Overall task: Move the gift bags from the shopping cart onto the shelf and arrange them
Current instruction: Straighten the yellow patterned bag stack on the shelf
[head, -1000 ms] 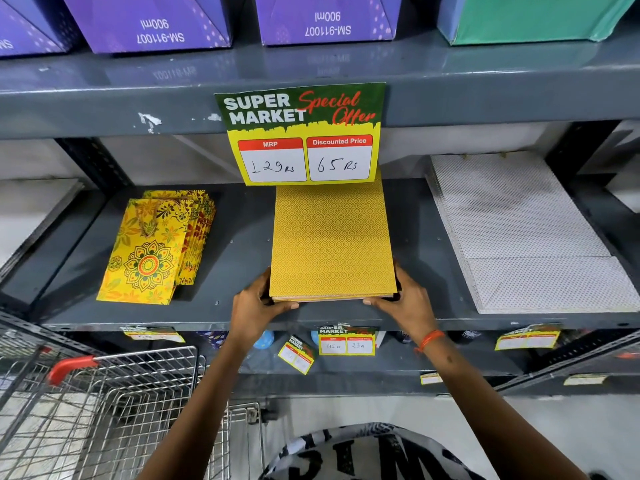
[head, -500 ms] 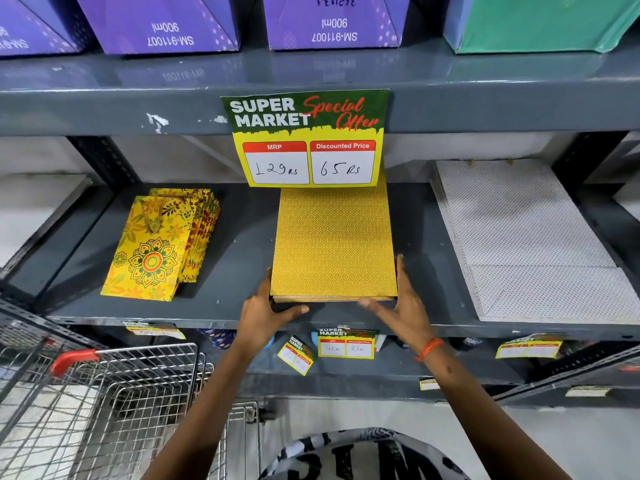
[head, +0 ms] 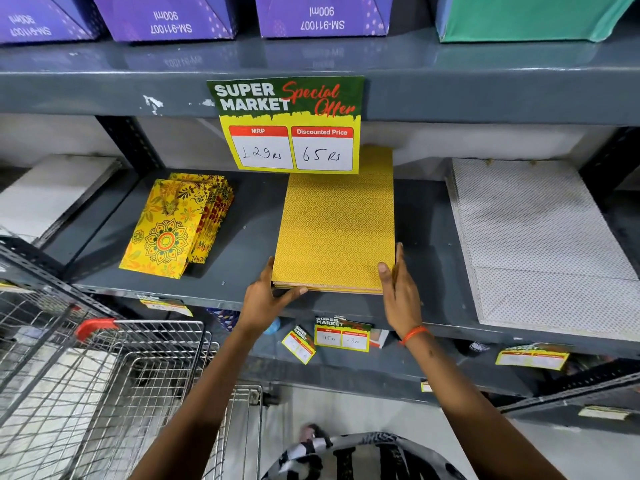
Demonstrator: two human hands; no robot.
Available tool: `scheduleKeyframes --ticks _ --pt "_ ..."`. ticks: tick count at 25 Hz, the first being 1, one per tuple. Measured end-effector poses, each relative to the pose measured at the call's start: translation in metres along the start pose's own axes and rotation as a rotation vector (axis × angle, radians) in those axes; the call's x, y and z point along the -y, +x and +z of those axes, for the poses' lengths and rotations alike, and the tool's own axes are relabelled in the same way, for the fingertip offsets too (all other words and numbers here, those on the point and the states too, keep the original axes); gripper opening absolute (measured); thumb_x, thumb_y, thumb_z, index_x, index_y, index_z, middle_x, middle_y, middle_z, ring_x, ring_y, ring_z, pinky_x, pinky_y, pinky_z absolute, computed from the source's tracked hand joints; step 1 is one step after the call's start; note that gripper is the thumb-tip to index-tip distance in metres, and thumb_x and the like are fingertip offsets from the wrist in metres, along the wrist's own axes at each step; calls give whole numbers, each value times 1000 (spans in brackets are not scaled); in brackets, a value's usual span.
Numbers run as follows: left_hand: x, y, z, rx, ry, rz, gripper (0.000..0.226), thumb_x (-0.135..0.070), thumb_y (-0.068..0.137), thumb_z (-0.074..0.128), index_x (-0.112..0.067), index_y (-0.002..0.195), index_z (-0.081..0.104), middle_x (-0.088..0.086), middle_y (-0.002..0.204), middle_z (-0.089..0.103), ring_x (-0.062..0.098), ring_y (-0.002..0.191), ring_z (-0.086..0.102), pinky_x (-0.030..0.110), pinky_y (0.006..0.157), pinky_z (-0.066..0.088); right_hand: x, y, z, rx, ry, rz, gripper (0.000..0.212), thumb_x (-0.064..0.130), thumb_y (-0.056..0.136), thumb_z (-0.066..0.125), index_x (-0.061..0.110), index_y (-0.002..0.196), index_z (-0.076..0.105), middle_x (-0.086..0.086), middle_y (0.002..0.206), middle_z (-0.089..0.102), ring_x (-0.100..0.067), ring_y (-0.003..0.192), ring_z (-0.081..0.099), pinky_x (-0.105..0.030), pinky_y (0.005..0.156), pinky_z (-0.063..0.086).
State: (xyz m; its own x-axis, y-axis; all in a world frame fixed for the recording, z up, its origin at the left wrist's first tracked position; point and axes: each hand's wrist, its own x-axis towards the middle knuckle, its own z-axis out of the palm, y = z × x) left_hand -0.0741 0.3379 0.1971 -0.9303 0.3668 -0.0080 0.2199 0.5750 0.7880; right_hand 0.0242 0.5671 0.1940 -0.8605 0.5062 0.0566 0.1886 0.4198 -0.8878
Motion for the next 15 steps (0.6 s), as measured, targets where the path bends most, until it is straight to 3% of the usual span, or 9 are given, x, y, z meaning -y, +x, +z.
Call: scheduleKeyframes --ticks 3,9,12,15 --pt "-2 -1 0 -20 25 57 74 -35 76 75 -15 137 40 4 120 68 26 110 64 20 81 49 0 0 -1 -1 10 5 108 89 65 9 23 150 8 -4 156 26 -24 137 38 -33 107 35" --pt "-2 -1 -4 7 17 34 81 -37 70 79 -14 136 39 4 123 66 25 115 62 38 94 53 5 -7 -3 -33 45 -14 109 87 67 10 16 150 11 -5 158 21 -21 144 25 -31 114 24" --pt "-3 -9 -9 22 -137 -56 105 -47 64 76 -6 146 26 -3 136 55 13 126 52 31 103 46 19 -13 0 -272 -25 -141 87 70 85 15 7 145 27 -12 156 23 -23 145 20 -27 119 17" --pt "3 -14 -29 -59 -267 -73 96 -52 75 66 -8 148 23 4 147 45 15 134 45 31 108 41 50 -15 21 -338 -43 -367 59 48 96 25 10 138 38 -13 151 28 -20 142 25 -19 117 20"
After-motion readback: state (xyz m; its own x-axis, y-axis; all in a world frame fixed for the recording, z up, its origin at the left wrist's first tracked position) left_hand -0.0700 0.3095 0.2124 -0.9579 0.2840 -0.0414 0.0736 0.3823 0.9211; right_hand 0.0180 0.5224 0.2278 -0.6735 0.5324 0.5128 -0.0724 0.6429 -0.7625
